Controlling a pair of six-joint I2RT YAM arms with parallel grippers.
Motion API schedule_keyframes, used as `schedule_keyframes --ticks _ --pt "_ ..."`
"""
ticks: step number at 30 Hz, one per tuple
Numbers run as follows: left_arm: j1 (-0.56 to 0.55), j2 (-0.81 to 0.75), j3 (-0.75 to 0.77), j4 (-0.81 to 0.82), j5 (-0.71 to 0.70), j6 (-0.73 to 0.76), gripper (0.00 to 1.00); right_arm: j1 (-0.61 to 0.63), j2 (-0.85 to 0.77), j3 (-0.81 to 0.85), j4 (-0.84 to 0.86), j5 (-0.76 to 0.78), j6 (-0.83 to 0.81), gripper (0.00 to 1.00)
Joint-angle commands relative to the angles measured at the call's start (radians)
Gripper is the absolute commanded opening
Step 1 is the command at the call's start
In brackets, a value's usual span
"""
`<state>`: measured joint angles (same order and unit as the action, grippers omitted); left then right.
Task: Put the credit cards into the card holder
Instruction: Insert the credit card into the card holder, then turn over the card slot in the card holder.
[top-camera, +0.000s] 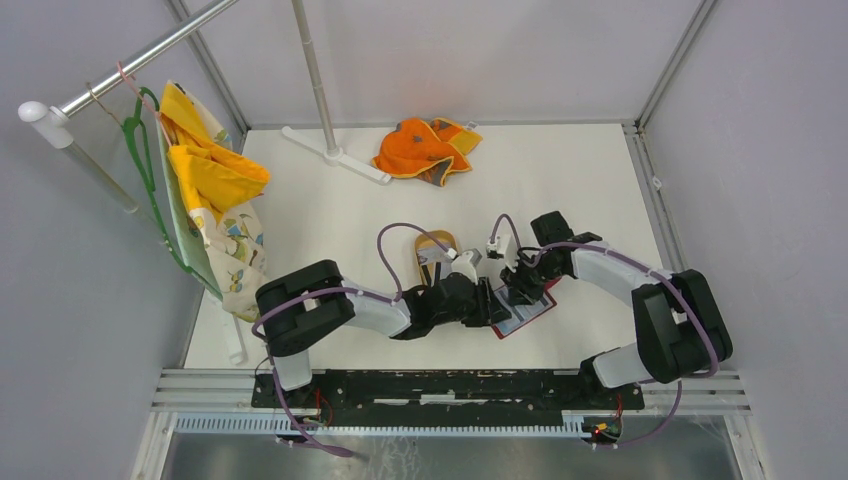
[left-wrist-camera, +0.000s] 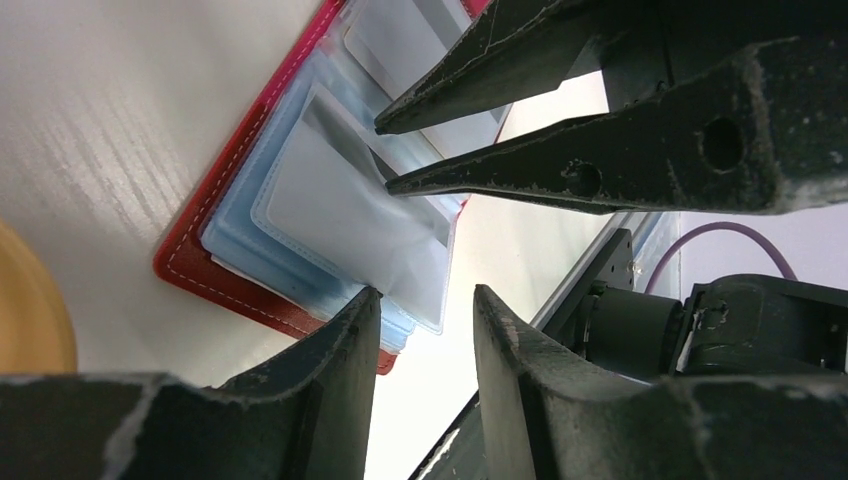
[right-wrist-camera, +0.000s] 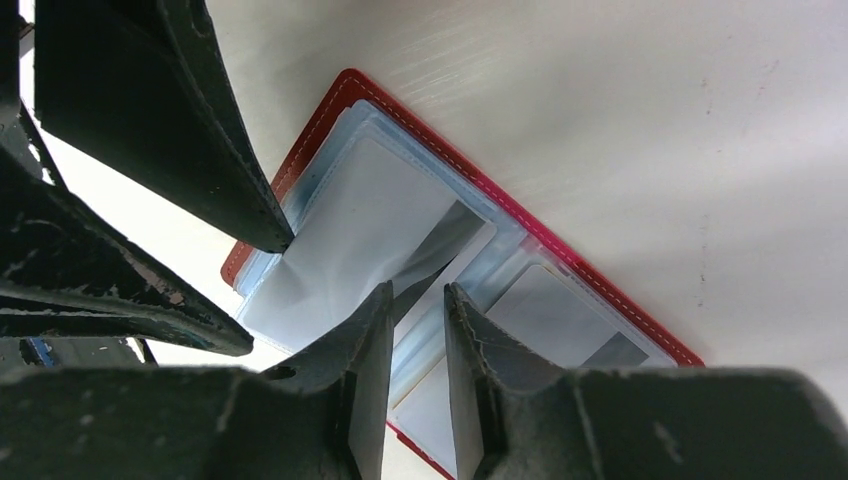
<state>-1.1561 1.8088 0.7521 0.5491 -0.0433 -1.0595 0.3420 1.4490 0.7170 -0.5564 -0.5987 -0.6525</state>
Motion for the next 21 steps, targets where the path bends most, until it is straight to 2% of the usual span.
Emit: schedule_keyframes --ticks 1,8,21 --pt "0.003 -0.008 0.042 0.063 -0.022 0.027 0.46 -0.009 -0.037 0.004 -0.014 -0.048 -0.004 0.32" --pt "0.003 0.002 0.064 0.067 -0.033 0.039 0.48 -0.031 -0.070 0.000 0.004 -0.041 0.017 0.33" --pt "0.015 0.053 0.143 0.076 -0.031 0.063 0.51 -0.152 -0.202 -0.043 0.108 0.008 0.116 0.33"
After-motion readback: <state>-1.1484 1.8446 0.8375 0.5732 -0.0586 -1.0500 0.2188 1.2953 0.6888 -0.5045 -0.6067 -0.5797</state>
